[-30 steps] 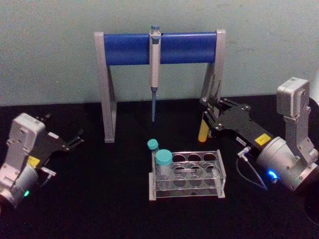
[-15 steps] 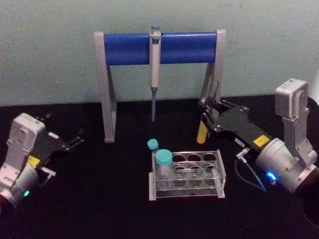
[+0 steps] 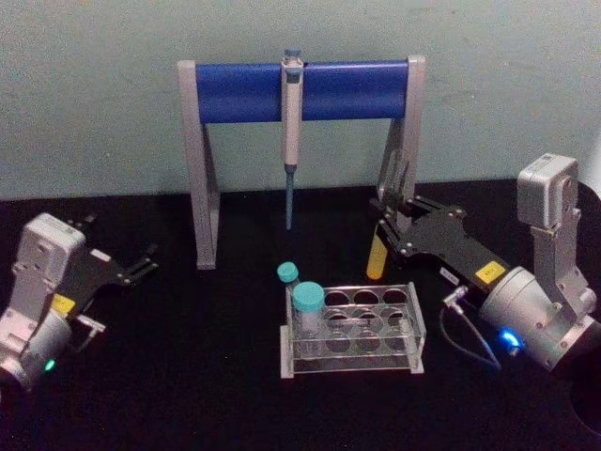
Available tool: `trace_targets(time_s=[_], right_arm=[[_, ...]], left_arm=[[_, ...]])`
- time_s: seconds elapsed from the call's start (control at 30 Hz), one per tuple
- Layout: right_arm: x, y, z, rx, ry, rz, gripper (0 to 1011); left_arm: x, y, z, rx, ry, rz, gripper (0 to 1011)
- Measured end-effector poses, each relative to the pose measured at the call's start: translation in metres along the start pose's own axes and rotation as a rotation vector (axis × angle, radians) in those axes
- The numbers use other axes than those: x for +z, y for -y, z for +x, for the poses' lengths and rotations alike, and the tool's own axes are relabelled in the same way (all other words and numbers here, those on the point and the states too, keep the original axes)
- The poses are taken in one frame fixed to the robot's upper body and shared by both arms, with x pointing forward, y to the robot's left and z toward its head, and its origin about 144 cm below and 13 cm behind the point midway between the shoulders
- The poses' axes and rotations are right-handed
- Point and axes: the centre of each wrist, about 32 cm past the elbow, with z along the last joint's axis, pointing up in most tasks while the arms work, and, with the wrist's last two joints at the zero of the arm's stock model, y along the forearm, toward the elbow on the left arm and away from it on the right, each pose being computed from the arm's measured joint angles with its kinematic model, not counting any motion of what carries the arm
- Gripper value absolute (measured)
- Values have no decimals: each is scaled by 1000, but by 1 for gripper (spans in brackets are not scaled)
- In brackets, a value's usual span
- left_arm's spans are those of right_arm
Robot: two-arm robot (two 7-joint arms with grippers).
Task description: Pick up the test tube from the test tube rack, shake it, then place it back into the test tube rack.
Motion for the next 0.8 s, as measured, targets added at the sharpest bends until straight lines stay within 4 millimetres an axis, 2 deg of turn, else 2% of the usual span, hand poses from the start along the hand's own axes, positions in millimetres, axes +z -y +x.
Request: trace_targets(time_s=[0.8], right_arm=[[-14, 2, -4, 10, -55, -44, 232]], left_arm=[[0, 0, 0, 0, 0, 0, 1010]])
